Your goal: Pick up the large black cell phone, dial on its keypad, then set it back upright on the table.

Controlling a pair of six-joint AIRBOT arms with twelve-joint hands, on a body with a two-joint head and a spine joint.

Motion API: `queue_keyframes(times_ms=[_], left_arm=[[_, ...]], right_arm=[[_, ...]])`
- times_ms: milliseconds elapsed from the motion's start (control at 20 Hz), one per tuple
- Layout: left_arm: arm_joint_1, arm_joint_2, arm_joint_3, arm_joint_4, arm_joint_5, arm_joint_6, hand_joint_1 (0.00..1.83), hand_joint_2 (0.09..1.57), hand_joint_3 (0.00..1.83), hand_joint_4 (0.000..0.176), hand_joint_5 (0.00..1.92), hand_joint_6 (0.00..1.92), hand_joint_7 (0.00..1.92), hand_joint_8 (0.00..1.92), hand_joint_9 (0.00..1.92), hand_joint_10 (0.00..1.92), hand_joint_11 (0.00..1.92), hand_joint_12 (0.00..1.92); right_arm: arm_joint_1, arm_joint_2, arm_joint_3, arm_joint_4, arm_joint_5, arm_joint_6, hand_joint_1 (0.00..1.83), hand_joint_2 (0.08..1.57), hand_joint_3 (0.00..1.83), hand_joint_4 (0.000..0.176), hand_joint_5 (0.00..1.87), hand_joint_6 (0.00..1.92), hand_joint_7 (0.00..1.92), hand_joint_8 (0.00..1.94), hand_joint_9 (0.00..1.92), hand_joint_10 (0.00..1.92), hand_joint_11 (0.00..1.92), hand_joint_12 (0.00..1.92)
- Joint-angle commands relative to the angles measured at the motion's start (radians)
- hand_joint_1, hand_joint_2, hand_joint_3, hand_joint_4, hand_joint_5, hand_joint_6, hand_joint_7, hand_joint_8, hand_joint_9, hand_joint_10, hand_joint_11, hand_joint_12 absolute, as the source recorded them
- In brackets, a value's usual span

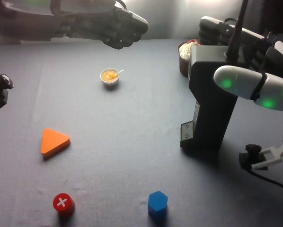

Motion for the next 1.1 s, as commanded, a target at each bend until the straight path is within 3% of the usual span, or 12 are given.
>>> queue_keyframes(times_ms=[0, 50, 150, 250, 350, 550, 750, 1050], left_arm=[[-0.024, 0.008, 0.0, -0.085, -0.009, -0.009, 0.01, 1.21, 0.0, 0.0, 0.28, 0.0, 0.29, 0.0, 0.24, 0.0, 0.0, 0.46], [-0.024, 0.008, 0.0, -0.085, -0.009, -0.009, 0.02, 1.2, 0.0, 0.0, 0.28, 0.0, 0.3, 0.0, 0.24, 0.0, 0.0, 0.48], [-0.024, 0.008, 0.0, -0.085, -0.009, -0.009, 0.02, 1.21, 0.0, 0.0, 0.29, 0.0, 0.31, 0.0, 0.26, 0.0, 0.0, 0.51], [-0.024, 0.008, 0.0, -0.085, -0.009, -0.009, 0.04, 1.2, 0.0, 0.0, 0.31, 0.01, 0.32, 0.0, 0.27, 0.01, 0.0, 0.52], [-0.024, 0.008, 0.0, -0.085, -0.009, -0.009, 0.03, 1.2, 0.0, 0.0, 0.3, 0.0, 0.31, 0.0, 0.25, 0.0, 0.0, 0.45], [-0.024, 0.009, 0.0, -0.085, -0.009, -0.009, 0.01, 1.2, 0.0, 0.0, 0.28, 0.0, 0.3, 0.0, 0.23, 0.0, 0.0, 0.44], [-0.024, 0.014, -0.001, -0.085, -0.009, -0.009, 0.02, 1.2, 0.0, 0.0, 0.31, 0.0, 0.33, 0.0, 0.28, 0.01, 0.0, 0.54], [-0.024, 0.016, -0.001, -0.087, -0.008, -0.009, 0.0, 1.2, 0.0, 0.0, 0.27, 0.0, 0.29, 0.0, 0.23, 0.0, 0.0, 0.44]], right_arm=[[0.003, 0.01, 0.004, 0.002, 0.125, 0.016, 0.65, 0.94, 0.0, 0.026, 0.24, 0.0, 0.2, 0.0, 0.22, 0.0, 0.0, 0.72], [0.003, 0.011, 0.002, 0.002, 0.125, 0.016, 0.62, 0.92, 0.0, 0.044, 0.16, 0.0, 0.14, 0.0, 0.18, 0.0, 0.0, 0.59], [0.002, 0.013, -0.005, 0.002, 0.127, 0.013, 0.57, 0.89, 0.0, 0.057, 0.09, 0.0, 0.09, 0.0, 0.14, 0.0, 0.0, 0.5], [0.0, 0.017, -0.011, 0.001, 0.127, 0.011, 0.41, 0.89, 0.0, 0.086, 0.0, 0.0, 0.0, 0.0, 0.01, 0.0, 0.0, 0.31], [-0.005, 0.023, -0.014, 0.001, 0.13, 0.009, 0.3, 0.87, 0.0, 0.096, 0.0, 0.0, 0.0, 0.0, 0.0, 0.0, 0.0, 0.14], [-0.037, 0.045, -0.024, 0.002, 0.153, 0.009, 0.27, 0.84, 0.0, 0.087, 0.0, 0.0, 0.0, 0.0, 0.0, 0.0, 0.0, 0.02], [-0.101, 0.093, -0.055, 0.014, 0.197, 0.009, 0.3, 0.83, 0.0, 0.095, 0.0, 0.0, 0.0, 0.0, 0.0, 0.0, 0.0, 0.02], [-0.274, 0.212, -0.157, 0.087, 0.363, -0.001, 0.29, 0.85, 0.0, 0.093, 0.0, 0.0, 0.0, 0.0, 0.0, 0.0, 0.02, 0.03]])
